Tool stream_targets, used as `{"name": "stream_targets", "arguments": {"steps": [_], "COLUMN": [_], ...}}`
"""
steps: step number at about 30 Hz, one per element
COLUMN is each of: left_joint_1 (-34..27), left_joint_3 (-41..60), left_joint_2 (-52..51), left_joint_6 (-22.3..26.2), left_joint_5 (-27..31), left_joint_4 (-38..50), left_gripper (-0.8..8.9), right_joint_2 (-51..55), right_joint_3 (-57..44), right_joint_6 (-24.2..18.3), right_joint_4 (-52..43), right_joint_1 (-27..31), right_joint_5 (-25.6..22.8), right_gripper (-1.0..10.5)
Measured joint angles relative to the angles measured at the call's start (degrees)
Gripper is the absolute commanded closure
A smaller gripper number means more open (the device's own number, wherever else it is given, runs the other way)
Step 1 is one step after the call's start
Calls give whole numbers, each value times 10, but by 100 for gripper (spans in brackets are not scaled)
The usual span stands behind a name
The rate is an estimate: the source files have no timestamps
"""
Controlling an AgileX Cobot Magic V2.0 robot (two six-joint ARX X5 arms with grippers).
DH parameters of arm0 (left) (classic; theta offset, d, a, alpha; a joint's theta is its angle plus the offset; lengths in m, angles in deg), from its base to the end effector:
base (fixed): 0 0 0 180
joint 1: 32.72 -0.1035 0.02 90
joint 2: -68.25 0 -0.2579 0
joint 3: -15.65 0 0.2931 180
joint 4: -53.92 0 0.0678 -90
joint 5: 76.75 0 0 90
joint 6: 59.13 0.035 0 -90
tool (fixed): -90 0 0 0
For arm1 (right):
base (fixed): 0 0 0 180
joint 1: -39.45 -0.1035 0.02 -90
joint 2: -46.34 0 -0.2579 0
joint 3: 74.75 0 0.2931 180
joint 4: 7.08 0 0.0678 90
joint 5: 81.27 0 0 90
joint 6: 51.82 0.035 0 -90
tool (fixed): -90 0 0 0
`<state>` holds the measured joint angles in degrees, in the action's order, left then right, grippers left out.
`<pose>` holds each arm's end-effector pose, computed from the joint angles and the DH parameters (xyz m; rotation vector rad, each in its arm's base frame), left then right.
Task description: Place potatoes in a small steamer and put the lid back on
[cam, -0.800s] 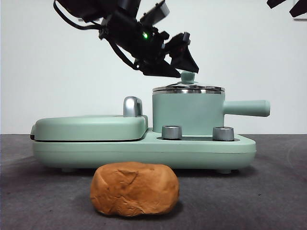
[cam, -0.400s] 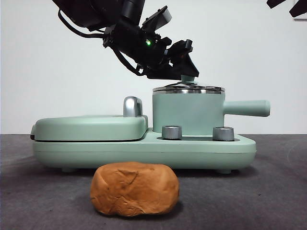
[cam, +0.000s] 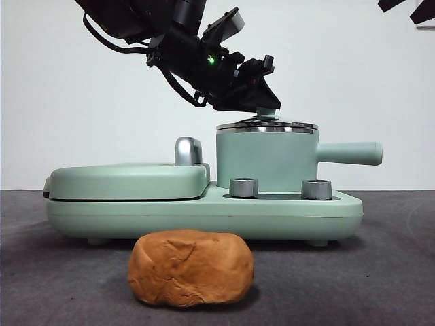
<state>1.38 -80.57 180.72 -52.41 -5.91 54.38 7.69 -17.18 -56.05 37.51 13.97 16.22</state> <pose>0.4051 -0.2882 0.2324 0.1452 0.2289 -0.9394 0.1680 0.0851 0.3152 -0.1416 0.4277 0.5822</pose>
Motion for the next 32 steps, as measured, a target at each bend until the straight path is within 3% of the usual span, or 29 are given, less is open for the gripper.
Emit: {"name": "stream_targets", "arguments": {"steps": [11, 24, 32], "left_joint_1": [2, 0, -8], "left_joint_3": [-64, -244, -258], "left_joint_2": [3, 3, -25], "left_joint_6": [0, -1, -14], "left_joint_5": [16, 29, 30], "left_joint_4": [-70, -328, -454], "left_gripper": [807, 805, 803], "right_joint_2": [0, 0, 0], "right_joint_3": [0, 0, 0], "right_joint_6": [0, 0, 1], "right_joint_4": [1, 9, 22], "right_joint_1": [0, 0, 0], "right_joint_5": [0, 0, 0], "right_gripper": [630, 630, 630]}}
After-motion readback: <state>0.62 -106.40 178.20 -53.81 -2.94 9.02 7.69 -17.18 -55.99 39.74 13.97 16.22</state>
